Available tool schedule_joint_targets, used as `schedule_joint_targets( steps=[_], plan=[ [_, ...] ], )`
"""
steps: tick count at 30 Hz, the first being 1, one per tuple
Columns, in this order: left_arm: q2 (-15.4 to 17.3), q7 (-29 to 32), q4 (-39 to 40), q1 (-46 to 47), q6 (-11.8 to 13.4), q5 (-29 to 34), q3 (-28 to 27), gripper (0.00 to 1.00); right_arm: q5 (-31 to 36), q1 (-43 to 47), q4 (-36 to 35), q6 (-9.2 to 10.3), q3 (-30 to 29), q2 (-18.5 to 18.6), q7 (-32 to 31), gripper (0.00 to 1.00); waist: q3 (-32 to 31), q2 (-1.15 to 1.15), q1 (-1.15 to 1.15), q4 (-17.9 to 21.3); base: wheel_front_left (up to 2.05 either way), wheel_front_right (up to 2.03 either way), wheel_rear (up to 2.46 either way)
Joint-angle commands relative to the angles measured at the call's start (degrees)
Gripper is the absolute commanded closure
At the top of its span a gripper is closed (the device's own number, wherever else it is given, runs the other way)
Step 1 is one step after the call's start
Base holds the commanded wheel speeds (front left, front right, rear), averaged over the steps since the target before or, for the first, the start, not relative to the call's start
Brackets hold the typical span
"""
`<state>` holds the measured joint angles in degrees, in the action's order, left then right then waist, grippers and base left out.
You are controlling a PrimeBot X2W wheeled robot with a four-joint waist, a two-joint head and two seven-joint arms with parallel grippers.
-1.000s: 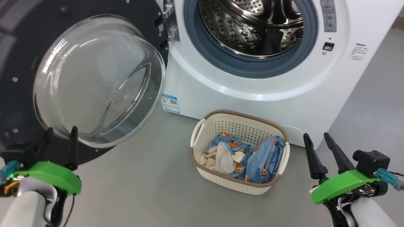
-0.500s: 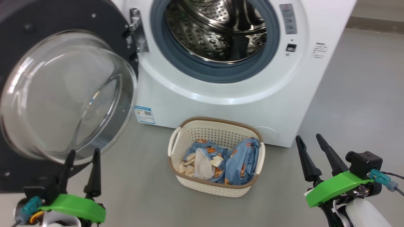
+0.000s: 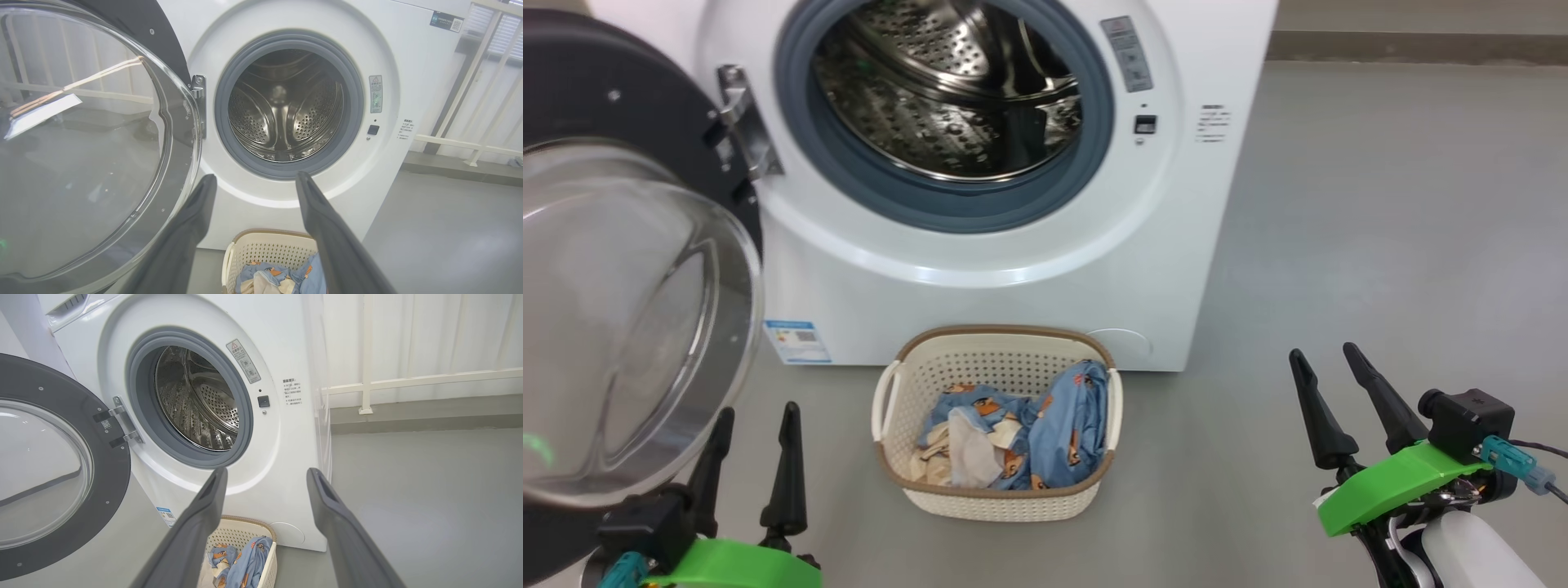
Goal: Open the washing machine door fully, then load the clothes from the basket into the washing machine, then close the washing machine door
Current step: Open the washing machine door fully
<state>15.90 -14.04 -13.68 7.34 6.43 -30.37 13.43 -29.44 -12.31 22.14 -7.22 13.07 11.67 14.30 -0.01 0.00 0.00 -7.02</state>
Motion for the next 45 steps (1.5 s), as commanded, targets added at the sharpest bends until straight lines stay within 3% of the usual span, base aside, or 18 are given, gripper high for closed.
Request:
schedule_joint_targets(
  steps=[1, 17, 45],
  plan=[
    [0.9, 0.1, 2.5, 0.6, 0.7, -0.4, -1.9, 0.00, 0.9, -0.6, -1.5, -0.26, 1.4, 1.0, 0.7, 0.00, -0.4, 0.00, 0.00, 3.2, 0.00, 0.00, 0.00],
    [-0.5, -0.6, 3.5, -0.4, 0.2, -0.9, -2.2, 0.00, 2.0, -1.1, -1.8, -0.26, 2.2, 2.0, 0.7, 0.00, -0.2, 0.00, 0.00, 8.4, 0.00, 0.00, 0.00],
    [-1.2, -0.9, 2.5, -0.4, -1.4, -0.9, -2.6, 0.00, 2.7, -0.7, -1.8, -0.26, 1.1, 2.3, 0.7, 0.00, 0.1, 0.00, 0.00, 8.2, 0.00, 0.00, 0.00]
  ],
)
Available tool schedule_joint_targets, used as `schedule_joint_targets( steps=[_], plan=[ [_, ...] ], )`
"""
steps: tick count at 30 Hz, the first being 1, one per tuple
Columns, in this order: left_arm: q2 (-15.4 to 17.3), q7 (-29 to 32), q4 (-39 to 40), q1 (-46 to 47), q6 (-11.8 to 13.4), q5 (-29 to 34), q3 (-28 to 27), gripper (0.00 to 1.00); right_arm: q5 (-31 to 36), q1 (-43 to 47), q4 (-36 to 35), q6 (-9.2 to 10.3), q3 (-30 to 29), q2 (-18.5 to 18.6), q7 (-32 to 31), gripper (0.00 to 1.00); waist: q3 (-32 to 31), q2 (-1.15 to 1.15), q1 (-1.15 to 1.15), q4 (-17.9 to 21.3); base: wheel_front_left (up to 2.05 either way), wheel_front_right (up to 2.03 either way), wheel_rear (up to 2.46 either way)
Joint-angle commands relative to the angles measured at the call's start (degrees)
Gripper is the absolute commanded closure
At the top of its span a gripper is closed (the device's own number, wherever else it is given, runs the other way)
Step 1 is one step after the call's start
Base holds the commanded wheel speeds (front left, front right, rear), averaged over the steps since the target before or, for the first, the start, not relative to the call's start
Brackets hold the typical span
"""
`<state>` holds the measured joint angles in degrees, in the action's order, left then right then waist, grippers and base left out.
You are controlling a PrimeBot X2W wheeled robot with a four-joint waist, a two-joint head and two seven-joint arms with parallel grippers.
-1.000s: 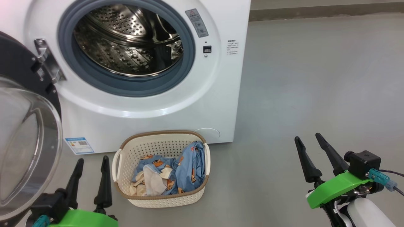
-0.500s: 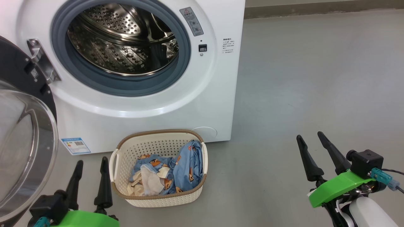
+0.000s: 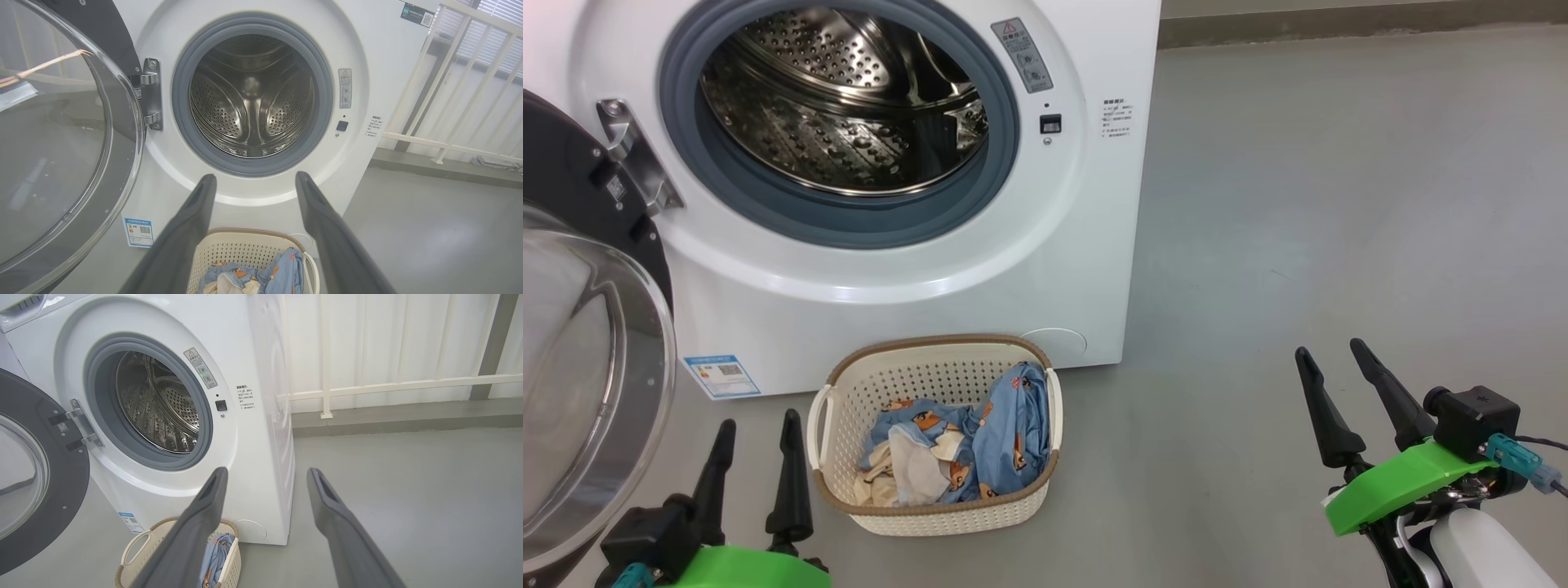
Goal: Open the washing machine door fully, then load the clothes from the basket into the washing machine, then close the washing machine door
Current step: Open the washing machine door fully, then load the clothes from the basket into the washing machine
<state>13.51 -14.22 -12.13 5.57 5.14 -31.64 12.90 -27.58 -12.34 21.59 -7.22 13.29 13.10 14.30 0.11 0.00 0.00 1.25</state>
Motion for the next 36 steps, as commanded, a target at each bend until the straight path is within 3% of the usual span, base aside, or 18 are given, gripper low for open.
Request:
schedule_joint_targets(
  steps=[1, 22, 36],
  plan=[
    [1.2, -0.7, 0.8, 1.4, -0.2, 0.4, -2.1, 0.00, 0.9, -0.7, -1.2, -0.26, 0.9, 0.9, 0.7, 0.00, 0.0, 0.00, 0.00, -0.1, 0.00, 0.00, 0.00],
    [1.0, -0.8, 0.8, 1.4, -0.4, 1.5, -2.4, 0.00, 0.5, -0.6, -1.2, -0.26, 1.4, 1.1, 0.7, 0.00, 0.1, 0.00, 0.00, -0.5, 0.03, -0.03, 0.00],
    [1.1, -0.8, 0.8, 1.6, 0.2, 1.5, -2.6, 0.00, 0.5, -0.5, -1.2, -0.26, 1.0, 0.9, 0.7, 0.00, 0.1, 0.00, 0.00, -0.8, 1.08, -1.08, 0.00]
  ],
)
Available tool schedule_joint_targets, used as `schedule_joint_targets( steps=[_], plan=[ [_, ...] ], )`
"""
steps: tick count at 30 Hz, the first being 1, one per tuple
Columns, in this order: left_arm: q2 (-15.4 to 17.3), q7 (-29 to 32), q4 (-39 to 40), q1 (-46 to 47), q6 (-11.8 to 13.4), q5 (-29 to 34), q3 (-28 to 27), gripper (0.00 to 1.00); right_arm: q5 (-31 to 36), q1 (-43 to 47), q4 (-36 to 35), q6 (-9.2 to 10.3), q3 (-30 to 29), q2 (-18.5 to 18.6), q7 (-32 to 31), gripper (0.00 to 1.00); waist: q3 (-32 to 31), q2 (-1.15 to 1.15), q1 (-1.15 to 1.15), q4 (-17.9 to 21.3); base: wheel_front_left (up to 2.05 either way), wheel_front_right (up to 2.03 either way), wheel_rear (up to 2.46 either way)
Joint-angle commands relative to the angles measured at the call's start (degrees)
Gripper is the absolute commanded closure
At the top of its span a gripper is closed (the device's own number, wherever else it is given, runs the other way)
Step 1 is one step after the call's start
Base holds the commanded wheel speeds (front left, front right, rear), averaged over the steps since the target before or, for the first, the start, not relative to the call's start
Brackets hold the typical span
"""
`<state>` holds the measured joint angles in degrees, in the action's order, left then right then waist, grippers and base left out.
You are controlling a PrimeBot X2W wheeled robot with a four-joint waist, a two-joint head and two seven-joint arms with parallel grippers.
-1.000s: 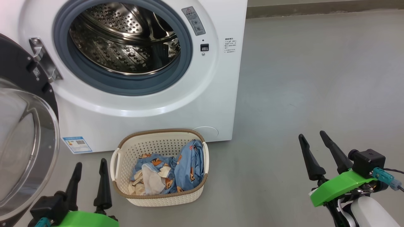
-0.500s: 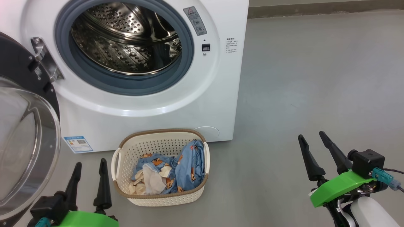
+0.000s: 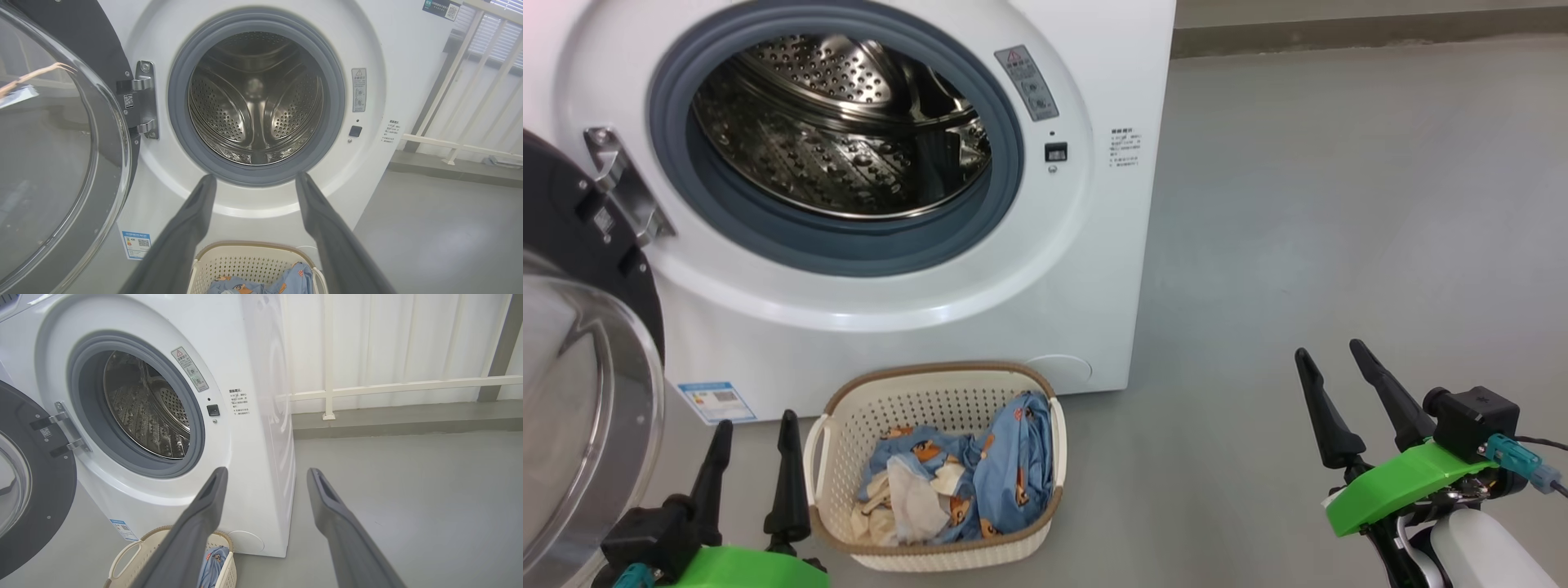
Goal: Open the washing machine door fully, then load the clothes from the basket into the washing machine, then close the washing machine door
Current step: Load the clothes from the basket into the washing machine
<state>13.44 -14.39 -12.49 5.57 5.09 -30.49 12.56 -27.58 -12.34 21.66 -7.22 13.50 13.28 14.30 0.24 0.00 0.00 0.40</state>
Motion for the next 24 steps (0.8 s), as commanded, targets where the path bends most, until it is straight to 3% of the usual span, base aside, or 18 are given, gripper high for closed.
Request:
schedule_joint_targets(
  steps=[1, 17, 24],
  plan=[
    [1.2, -0.6, 1.2, 1.6, 0.3, 0.3, -2.3, 0.00, 0.5, -0.5, -1.2, -0.26, 0.8, 0.7, 0.7, 0.00, 0.0, 0.00, 0.00, 0.0, 1.20, -1.20, 0.00],
    [1.4, -0.6, 1.4, 1.7, 1.1, 0.1, -2.4, 0.00, 0.5, -0.7, -1.2, -0.26, 0.4, 0.5, 0.7, 0.00, 0.4, 0.00, 0.00, -0.4, 1.09, -1.09, 0.00],
    [1.4, -0.6, 1.3, 1.6, 1.4, -0.1, -2.4, 0.00, 0.5, -0.7, -1.1, -0.26, 0.4, 0.4, 0.7, 0.00, 0.3, 0.00, 0.00, -0.3, 0.44, -0.44, 0.00]
  ],
)
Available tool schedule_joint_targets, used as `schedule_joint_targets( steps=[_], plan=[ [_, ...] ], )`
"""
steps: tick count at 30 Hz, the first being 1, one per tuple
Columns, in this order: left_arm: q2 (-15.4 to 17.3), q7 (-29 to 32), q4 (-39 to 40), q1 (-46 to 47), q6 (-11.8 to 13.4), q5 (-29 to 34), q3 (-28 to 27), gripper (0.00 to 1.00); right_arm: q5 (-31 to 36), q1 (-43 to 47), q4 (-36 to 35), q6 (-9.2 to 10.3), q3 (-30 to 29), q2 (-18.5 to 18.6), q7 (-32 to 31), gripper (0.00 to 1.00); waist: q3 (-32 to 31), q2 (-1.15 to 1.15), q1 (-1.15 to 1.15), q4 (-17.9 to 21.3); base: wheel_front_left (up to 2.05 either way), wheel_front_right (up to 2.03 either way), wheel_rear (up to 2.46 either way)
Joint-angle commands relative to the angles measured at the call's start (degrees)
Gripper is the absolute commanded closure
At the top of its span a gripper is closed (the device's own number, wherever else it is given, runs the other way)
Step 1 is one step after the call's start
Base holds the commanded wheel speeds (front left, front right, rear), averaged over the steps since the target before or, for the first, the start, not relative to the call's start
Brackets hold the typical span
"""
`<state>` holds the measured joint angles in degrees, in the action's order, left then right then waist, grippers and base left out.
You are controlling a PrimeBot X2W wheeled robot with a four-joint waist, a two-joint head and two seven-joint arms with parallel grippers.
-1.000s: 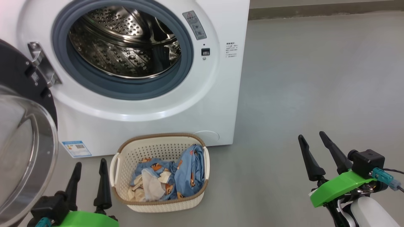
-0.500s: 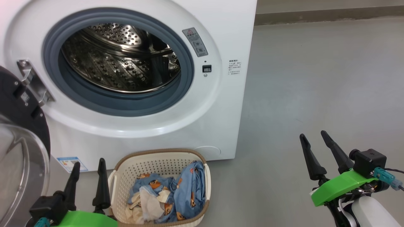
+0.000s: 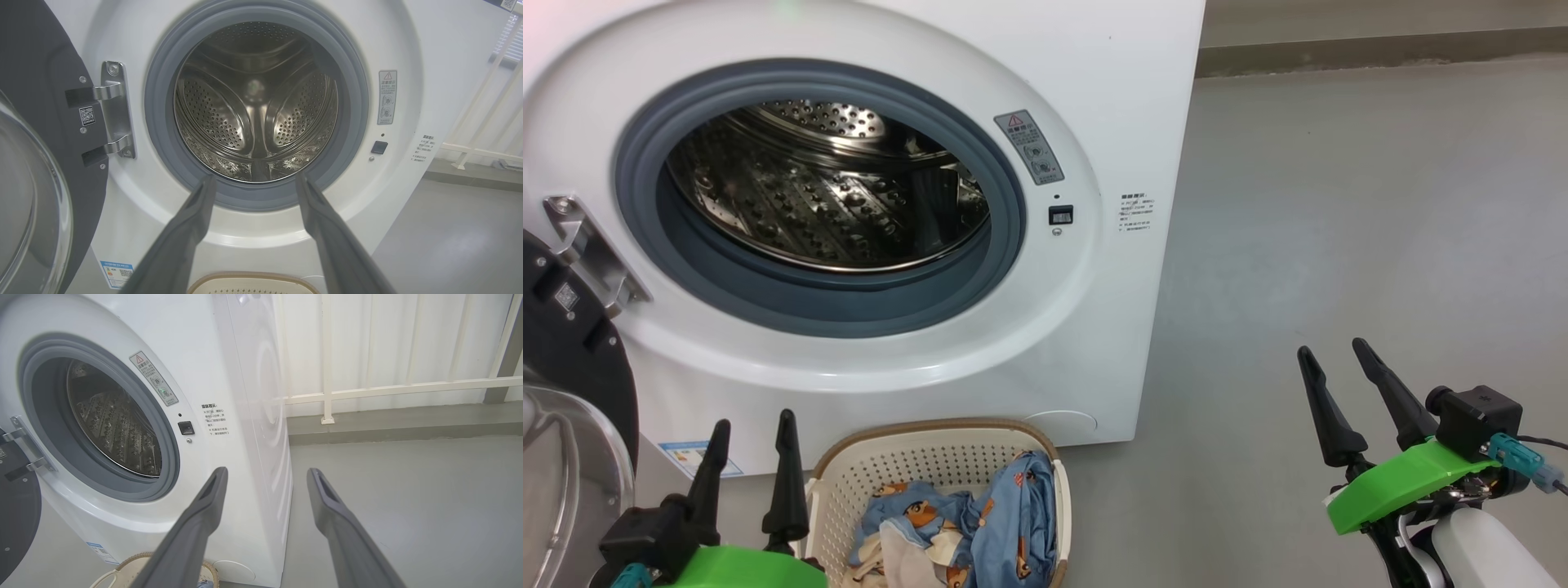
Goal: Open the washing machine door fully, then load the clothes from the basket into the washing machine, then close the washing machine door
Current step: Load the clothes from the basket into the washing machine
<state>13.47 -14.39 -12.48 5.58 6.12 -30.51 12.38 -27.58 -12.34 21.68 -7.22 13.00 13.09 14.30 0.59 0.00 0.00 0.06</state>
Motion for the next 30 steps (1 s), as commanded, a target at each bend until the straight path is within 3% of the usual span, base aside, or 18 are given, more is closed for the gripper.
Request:
schedule_joint_targets(
  steps=[1, 30],
  plan=[
    [1.3, -0.6, 1.3, 1.5, 0.4, -0.1, -2.2, 0.00, 0.5, -0.7, -1.1, -0.26, 0.9, 0.6, 0.7, 0.00, 0.0, 0.00, 0.00, 0.0, 0.00, 0.00, 0.00],
    [1.5, -0.6, 1.4, 1.8, 0.6, 0.0, -1.9, 0.00, 0.7, -0.9, -1.1, -0.26, 1.0, 0.5, 0.7, 0.00, 0.7, 0.00, 0.00, -0.1, 0.00, 0.00, 0.00]
  ],
)
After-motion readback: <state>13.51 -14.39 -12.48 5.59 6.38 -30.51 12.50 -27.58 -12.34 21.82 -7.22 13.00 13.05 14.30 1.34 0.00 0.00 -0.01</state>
